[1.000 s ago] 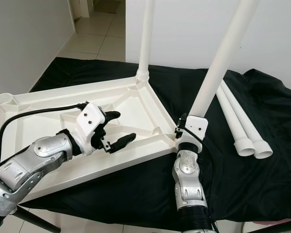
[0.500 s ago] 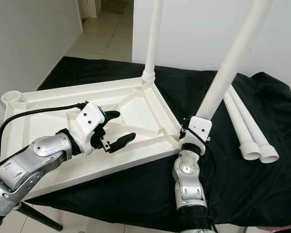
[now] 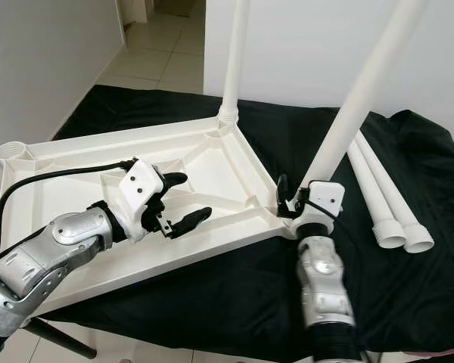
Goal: Building children table
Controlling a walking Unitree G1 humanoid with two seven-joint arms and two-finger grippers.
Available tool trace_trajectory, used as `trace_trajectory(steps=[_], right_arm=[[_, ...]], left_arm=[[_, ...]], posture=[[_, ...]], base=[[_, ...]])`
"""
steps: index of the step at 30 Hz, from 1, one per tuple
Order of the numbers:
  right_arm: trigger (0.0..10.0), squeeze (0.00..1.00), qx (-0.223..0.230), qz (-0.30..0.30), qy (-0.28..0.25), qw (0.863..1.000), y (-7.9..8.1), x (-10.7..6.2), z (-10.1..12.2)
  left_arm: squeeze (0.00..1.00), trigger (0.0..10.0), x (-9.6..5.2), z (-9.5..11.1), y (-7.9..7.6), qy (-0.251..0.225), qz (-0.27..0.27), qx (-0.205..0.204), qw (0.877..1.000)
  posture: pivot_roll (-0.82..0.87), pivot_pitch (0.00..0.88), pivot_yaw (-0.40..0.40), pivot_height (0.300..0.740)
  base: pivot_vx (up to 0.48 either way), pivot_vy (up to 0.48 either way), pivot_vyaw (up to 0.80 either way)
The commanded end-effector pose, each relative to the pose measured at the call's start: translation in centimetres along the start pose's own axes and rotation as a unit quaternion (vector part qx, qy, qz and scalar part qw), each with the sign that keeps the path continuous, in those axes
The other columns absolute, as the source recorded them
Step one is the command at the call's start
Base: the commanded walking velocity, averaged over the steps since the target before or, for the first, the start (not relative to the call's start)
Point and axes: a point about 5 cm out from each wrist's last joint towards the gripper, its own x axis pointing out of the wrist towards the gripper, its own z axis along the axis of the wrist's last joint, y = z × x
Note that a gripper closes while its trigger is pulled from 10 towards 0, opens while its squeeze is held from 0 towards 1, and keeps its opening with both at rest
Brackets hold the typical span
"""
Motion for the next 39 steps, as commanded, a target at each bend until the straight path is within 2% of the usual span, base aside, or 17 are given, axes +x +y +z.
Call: trace_trajectory(steps=[1,6,9,17,18,19,20,23,24,25,28,29,38,39], right_arm=[[10.0,0.0,0.008,0.026,-0.007,1.0,0.0,0.1,0.3],[10.0,0.0,0.017,0.101,0.009,0.995,-0.6,0.2,0.0],[10.0,0.0,0.015,0.125,0.022,0.992,-1.2,0.2,-0.3],[10.0,0.0,-0.002,0.186,0.055,0.981,-2.9,0.9,-0.6],[8.7,0.0,-0.005,0.19,0.058,0.98,-3.1,1.1,-0.7],[8.7,0.0,-0.005,0.19,0.058,0.98,-3.1,1.1,-0.7],[8.0,0.0,-0.011,0.193,0.062,0.979,-3.3,1.2,-0.8],[8.0,0.0,-0.013,0.196,0.064,0.978,-3.5,1.3,-0.9],[6.0,0.0,-0.016,0.206,0.068,0.976,-3.5,1.4,-0.9],[4.9,0.0,-0.015,0.212,0.07,0.975,-3.5,1.5,-1.0],[4.9,0.0,-0.014,0.217,0.071,0.973,-3.5,1.5,-1.1],[0.0,0.0,-0.018,0.216,0.072,0.974,-3.7,1.8,-1.1],[0.0,0.0,0.005,0.209,0.077,0.975,-3.9,1.7,-1.6],[9.1,0.0,0.01,0.205,0.079,0.976,-3.9,1.6,-1.8]], left_arm=[[0.0,10.0,0.0,0.5,-0.8,-0.005,-0.09,0.016,0.996],[0.0,10.0,0.2,0.7,-0.6,-0.006,-0.096,0.023,0.995],[0.0,10.0,0.4,0.8,-0.7,-0.007,-0.104,0.026,0.994],[0.0,10.0,1.2,1.1,-2.3,-0.016,-0.15,0.028,0.988],[0.0,10.0,1.3,1.1,-2.5,-0.017,-0.156,0.028,0.987],[0.0,10.0,1.3,1.1,-2.5,-0.017,-0.156,0.028,0.987],[0.0,10.0,1.5,1.1,-2.7,-0.016,-0.159,0.03,0.987],[0.0,10.0,1.6,1.1,-2.7,-0.016,-0.161,0.031,0.986],[0.0,10.0,1.7,1.0,-2.8,-0.016,-0.162,0.031,0.986],[0.0,10.0,1.7,1.0,-3.0,-0.017,-0.167,0.03,0.985],[0.0,10.0,1.8,1.0,-3.1,-0.017,-0.17,0.029,0.985],[0.0,10.0,1.9,1.0,-3.3,-0.018,-0.176,0.029,0.984],[0.0,10.0,1.9,1.1,-2.8,-0.016,-0.169,0.037,0.985],[0.0,10.0,1.9,1.1,-2.8,-0.016,-0.168,0.038,0.985]], posture=[[-0.04,0.0,-0.046,0.74],[-0.05,0.0,-0.044,0.74],[-0.04,0.0,-0.045,0.74],[-0.05,0.0,-0.034,0.74],[-0.05,0.0,-0.03,0.74],[-0.05,0.0,-0.03,0.74],[-0.05,0.0,-0.029,0.74],[-0.05,0.0,-0.029,0.74],[-0.05,0.0,-0.023,0.74],[-0.05,0.0,-0.022,0.74],[-0.05,0.0,-0.022,0.74],[-0.05,0.0,-0.021,0.74],[-0.05,0.0,-0.021,0.74],[-0.05,0.0,-0.021,0.74]], base=[[0.0,0.0,0.0],[0.0,0.0,0.0],[0.0,0.0,0.0],[0.0,0.0,0.0],[0.0,0.0,0.0],[0.0,0.0,0.0],[0.0,0.0,0.0],[0.0,0.0,0.0],[0.0,0.0,0.0],[0.0,0.0,0.0],[0.0,0.0,0.0],[0.0,0.0,0.0],[0.0,0.0,0.0],[0.0,0.0,0.0]])
